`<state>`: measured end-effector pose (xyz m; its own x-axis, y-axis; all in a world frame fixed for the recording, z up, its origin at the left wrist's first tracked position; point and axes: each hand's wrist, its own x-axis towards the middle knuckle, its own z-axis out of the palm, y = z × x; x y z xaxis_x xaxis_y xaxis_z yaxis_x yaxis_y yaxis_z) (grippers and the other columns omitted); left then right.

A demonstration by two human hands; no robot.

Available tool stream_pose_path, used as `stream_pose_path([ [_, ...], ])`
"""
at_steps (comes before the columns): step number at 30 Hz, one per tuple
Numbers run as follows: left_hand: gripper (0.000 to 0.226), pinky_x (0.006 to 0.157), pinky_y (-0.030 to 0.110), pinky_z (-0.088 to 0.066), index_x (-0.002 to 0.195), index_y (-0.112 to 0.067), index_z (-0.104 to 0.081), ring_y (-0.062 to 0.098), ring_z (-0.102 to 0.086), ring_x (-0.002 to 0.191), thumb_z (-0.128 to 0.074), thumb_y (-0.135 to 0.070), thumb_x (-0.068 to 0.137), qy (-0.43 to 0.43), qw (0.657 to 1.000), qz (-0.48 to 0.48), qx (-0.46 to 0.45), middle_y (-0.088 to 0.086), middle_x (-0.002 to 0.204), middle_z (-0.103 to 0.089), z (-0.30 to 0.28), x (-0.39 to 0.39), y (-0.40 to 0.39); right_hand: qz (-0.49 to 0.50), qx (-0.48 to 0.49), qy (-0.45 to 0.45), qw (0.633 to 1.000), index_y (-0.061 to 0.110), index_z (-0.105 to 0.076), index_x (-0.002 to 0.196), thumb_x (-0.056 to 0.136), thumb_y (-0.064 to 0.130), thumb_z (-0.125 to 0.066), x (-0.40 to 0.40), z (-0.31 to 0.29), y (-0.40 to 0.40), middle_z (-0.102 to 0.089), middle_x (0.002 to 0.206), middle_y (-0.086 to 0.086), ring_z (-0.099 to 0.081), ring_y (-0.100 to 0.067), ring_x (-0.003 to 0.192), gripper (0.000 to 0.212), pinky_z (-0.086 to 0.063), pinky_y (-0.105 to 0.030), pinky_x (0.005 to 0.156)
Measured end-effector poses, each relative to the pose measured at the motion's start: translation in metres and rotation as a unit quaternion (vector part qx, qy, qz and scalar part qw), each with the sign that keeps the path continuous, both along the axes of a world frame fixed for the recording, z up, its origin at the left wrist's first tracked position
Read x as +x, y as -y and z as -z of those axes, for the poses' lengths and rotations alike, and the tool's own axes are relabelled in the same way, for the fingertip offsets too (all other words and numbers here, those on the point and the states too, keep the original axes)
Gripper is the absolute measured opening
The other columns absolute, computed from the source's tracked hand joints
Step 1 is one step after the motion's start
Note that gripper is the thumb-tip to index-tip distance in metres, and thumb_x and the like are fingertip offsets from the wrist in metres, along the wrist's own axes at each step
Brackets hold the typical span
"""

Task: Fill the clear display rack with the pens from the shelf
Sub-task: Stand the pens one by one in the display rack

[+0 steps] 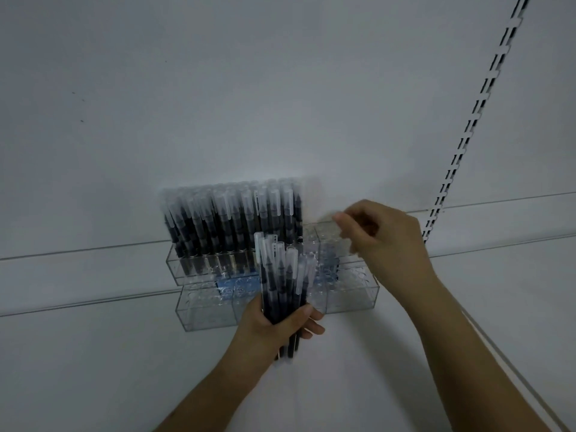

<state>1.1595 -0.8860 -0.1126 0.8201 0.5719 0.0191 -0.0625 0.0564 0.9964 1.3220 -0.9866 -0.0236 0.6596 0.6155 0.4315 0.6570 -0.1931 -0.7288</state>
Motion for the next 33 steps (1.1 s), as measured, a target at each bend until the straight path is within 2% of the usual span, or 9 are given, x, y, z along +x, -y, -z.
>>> stream_pose_path([
  [3,0.025,0.067,0.029,-0.057,0.091,0.004,-0.070,0.025,-0.073,0.075,-0.065,-0.018,0.081,0.009,1.000,0.000,-0.008,0.013,0.083,-0.075,-0.001,0.001,0.000,-0.106,-0.024,-0.109,0.988,0.026,-0.073,0.088,0.085,0.040,-0.069,-0.016,0.017,0.009,-0.071,0.076,0.004,-0.064,-0.008,0.059,0.014,-0.051,-0.015,0.057],
  [6,0.028,0.068,0.029,-0.058,0.097,0.005,-0.067,0.027,-0.074,0.076,-0.065,-0.018,0.081,0.013,1.000,-0.001,-0.007,0.014,0.084,-0.075,-0.001,0.000,-0.001,-0.163,-0.035,-0.136,0.977,0.024,-0.073,0.087,0.081,0.030,-0.077,-0.026,0.038,0.004,-0.071,0.079,0.005,-0.065,-0.009,0.062,0.009,-0.050,-0.017,0.058],
  [12,0.025,0.070,0.030,-0.058,0.098,-0.001,-0.069,0.028,-0.074,0.082,-0.064,-0.019,0.081,0.022,1.000,0.003,-0.010,0.013,0.090,-0.076,0.001,0.000,0.001,-0.154,0.011,-0.165,0.974,0.015,-0.071,0.087,0.085,0.020,-0.073,-0.017,0.034,0.008,-0.071,0.076,-0.001,-0.067,-0.012,0.063,0.006,-0.051,-0.018,0.059],
  [16,0.024,0.069,0.029,-0.057,0.094,0.001,-0.069,0.029,-0.073,0.082,-0.063,-0.019,0.082,0.020,1.000,0.003,-0.011,0.013,0.089,-0.076,0.002,-0.001,0.000,-0.115,0.130,-0.161,0.972,0.009,-0.066,0.093,0.091,0.017,-0.065,-0.003,0.003,0.010,-0.071,0.077,-0.009,-0.070,-0.021,0.063,0.008,-0.053,-0.025,0.055],
  [19,0.023,0.067,0.029,-0.057,0.093,0.001,-0.067,0.029,-0.073,0.078,-0.063,-0.017,0.081,0.024,1.000,-0.003,-0.018,0.016,0.085,-0.075,0.002,0.000,0.000,-0.071,0.223,-0.124,0.964,0.005,-0.066,0.095,0.095,0.013,-0.062,0.006,-0.020,0.009,-0.070,0.078,-0.010,-0.070,-0.021,0.065,0.009,-0.055,-0.025,0.056],
  [21,0.023,0.067,0.030,-0.057,0.094,0.001,-0.067,0.029,-0.073,0.076,-0.063,-0.017,0.080,0.025,0.999,-0.008,-0.019,0.017,0.084,-0.075,0.003,-0.001,0.001,-0.060,0.236,-0.098,0.965,0.007,-0.067,0.096,0.095,0.014,-0.063,0.007,-0.029,0.002,-0.071,0.079,-0.007,-0.071,-0.020,0.066,0.008,-0.055,-0.024,0.059],
  [28,0.019,0.068,0.032,-0.058,0.095,0.000,-0.067,0.030,-0.073,0.075,-0.064,-0.015,0.083,0.023,1.000,-0.013,-0.013,0.016,0.081,-0.075,0.003,-0.002,0.001,-0.081,0.172,-0.048,0.981,0.013,-0.069,0.098,0.093,0.018,-0.067,0.002,-0.032,-0.029,-0.073,0.080,0.002,-0.071,-0.015,0.066,0.008,-0.056,-0.022,0.066],
  [31,0.013,0.068,0.032,-0.058,0.095,0.001,-0.066,0.031,-0.072,0.075,-0.062,-0.009,0.087,0.024,1.000,-0.013,-0.013,0.017,0.082,-0.074,0.004,-0.003,0.000,-0.077,0.139,0.009,0.987,0.014,-0.068,0.096,0.093,0.022,-0.066,0.003,-0.037,-0.035,-0.071,0.076,0.003,-0.070,-0.009,0.064,0.009,-0.059,-0.026,0.071],
  [33,0.017,0.068,0.032,-0.057,0.095,0.000,-0.066,0.031,-0.072,0.075,-0.064,-0.013,0.084,0.026,0.999,-0.014,-0.015,0.018,0.081,-0.074,0.004,-0.002,0.000,-0.081,0.091,0.058,0.991,0.015,-0.068,0.095,0.093,0.026,-0.067,0.004,-0.038,-0.039,-0.071,0.074,0.004,-0.070,-0.006,0.064,0.012,-0.059,-0.030,0.075],
])
